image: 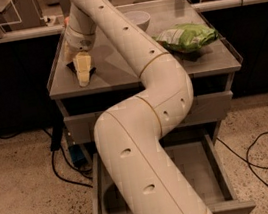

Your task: Place rxbar chocolate into middle drawer

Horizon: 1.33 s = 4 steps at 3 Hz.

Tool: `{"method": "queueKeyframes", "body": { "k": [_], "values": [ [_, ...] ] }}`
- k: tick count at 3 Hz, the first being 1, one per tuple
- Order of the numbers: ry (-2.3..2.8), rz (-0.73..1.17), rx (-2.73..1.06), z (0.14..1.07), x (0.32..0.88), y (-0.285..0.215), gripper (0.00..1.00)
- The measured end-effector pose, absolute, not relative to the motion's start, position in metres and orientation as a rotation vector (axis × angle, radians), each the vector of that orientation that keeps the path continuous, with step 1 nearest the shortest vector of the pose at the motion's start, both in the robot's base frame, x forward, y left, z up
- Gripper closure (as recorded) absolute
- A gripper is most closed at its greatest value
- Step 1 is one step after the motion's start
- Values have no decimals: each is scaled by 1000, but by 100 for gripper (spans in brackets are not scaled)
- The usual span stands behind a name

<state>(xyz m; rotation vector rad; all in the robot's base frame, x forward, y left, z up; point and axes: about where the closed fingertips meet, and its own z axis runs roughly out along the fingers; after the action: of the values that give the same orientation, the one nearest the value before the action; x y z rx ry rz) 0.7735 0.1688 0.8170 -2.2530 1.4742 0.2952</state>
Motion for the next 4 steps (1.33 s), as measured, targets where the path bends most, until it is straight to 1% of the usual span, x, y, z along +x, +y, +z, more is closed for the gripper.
{"method": "queueKeyframes", "body": {
  "k": [1, 2, 3, 4],
  "values": [
    [1474, 295, -2253, 817, 773, 169, 73],
    [1474, 295, -2253, 817, 773, 169, 100],
    [1474, 295, -2253, 817, 773, 169, 100],
    [1474, 295, -2253, 817, 774, 169, 74]
  ]
}}
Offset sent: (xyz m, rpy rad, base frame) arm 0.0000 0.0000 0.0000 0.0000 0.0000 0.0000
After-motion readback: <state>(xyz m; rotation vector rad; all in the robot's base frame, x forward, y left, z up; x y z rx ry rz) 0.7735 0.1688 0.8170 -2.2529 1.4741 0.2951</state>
